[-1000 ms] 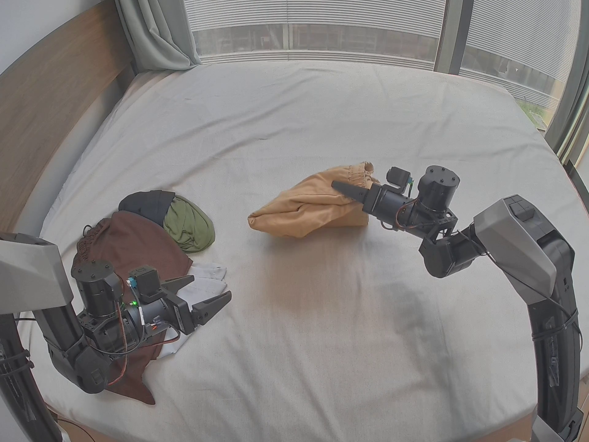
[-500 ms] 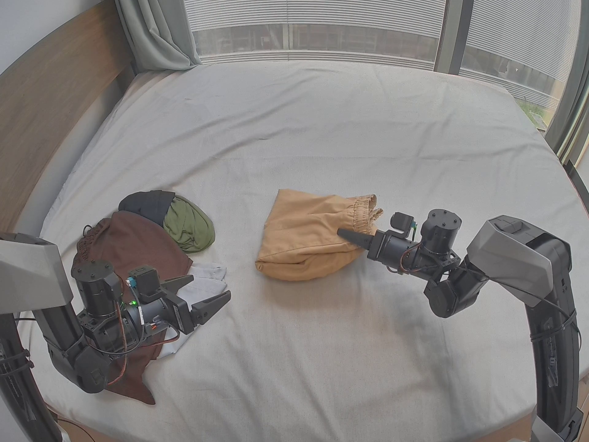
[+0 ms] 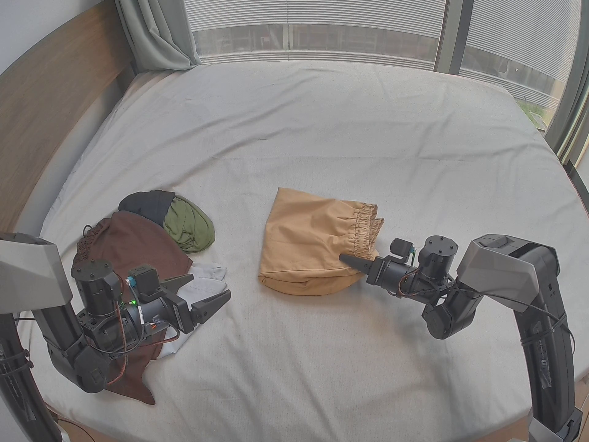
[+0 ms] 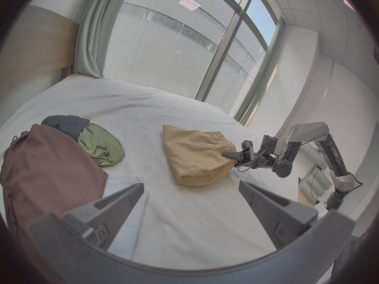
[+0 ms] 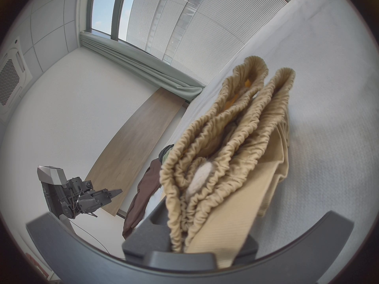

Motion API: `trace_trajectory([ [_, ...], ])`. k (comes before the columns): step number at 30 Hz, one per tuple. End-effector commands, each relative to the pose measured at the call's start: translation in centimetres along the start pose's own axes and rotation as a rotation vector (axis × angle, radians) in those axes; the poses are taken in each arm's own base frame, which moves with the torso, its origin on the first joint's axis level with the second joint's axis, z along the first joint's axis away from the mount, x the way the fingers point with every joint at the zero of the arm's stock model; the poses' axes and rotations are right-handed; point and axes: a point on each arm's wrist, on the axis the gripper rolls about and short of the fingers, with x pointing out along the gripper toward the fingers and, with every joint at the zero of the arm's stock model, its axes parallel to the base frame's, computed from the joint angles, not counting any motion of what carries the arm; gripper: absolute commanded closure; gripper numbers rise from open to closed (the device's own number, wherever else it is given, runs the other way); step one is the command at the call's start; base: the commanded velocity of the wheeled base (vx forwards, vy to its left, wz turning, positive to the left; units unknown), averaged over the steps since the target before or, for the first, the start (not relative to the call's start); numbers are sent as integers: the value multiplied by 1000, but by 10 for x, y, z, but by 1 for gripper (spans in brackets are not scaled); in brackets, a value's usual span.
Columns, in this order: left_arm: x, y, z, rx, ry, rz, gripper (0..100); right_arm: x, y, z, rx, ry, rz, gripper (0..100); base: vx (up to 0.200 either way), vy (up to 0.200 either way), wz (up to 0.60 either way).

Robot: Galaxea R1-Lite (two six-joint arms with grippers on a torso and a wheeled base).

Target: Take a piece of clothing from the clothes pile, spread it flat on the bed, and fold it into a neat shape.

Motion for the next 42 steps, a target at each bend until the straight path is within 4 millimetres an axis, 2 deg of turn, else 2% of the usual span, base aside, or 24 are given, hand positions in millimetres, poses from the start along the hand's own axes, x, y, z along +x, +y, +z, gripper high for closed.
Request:
trace_trajectory([
  [1, 1, 0, 0, 0, 0, -1, 0, 0, -8, -11, 18, 18, -14, 100, 0, 0, 0],
  [14, 1, 0, 0, 2, -2, -2, 0, -1, -8, -13, 23, 17, -12, 100, 0, 0, 0],
  [15, 0, 0, 0, 1, -1, -2, 0, -1, -9, -14, 24, 19, -13, 0, 0, 0, 0],
  [21, 0, 0, 0, 1, -1, 0, 0, -10, -13, -21, 33, 22, -29, 0, 0, 0, 0],
  [25, 1, 0, 0, 2, -2, -2, 0, -21, -17, -16, 31, 4, -48, 0, 0, 0, 0],
  [30, 0, -1, 1, 3, -5, -2, 0, -40, -16, 7, 16, -44, -79, 0, 0, 0, 0],
  [35, 1, 0, 1, 3, -5, -2, 0, -53, -4, 30, -14, -85, -85, 0, 0, 0, 0],
  [42, 1, 0, 2, 6, -8, -2, 0, -59, 8, 50, -114, -122, -75, 0, 0, 0, 0],
])
